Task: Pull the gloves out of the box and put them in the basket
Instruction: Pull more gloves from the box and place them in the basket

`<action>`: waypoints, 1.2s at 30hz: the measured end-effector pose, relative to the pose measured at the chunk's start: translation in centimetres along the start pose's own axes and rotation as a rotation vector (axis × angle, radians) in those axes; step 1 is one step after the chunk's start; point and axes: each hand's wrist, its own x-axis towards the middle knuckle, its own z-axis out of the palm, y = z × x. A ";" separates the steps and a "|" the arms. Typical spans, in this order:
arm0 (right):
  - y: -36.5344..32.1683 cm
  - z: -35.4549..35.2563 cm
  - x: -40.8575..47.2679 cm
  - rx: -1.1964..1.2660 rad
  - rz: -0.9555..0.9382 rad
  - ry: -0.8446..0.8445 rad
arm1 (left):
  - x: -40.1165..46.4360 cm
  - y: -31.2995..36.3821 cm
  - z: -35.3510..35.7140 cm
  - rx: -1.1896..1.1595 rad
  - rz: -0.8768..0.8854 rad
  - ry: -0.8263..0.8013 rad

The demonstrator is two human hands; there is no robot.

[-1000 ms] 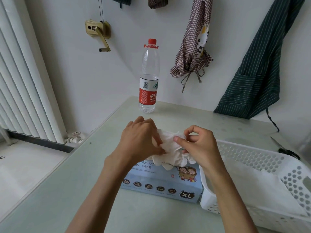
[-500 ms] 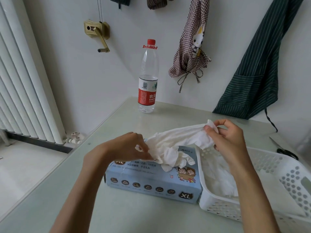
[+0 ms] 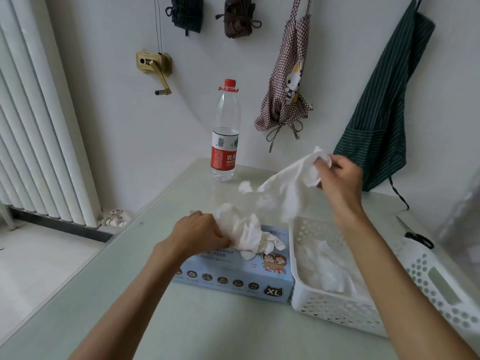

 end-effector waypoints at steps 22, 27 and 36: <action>-6.2 -9.3 -3.0 0.023 0.128 -0.570 | -1.5 12.5 -8.5 -0.453 0.442 -0.236; -5.4 -12.3 -3.1 0.062 0.154 -0.520 | -0.4 13.4 -5.7 -0.697 0.445 -0.186; -2.7 -17.5 -3.1 0.235 0.484 -0.427 | -0.7 13.8 -4.1 -0.926 0.437 -0.316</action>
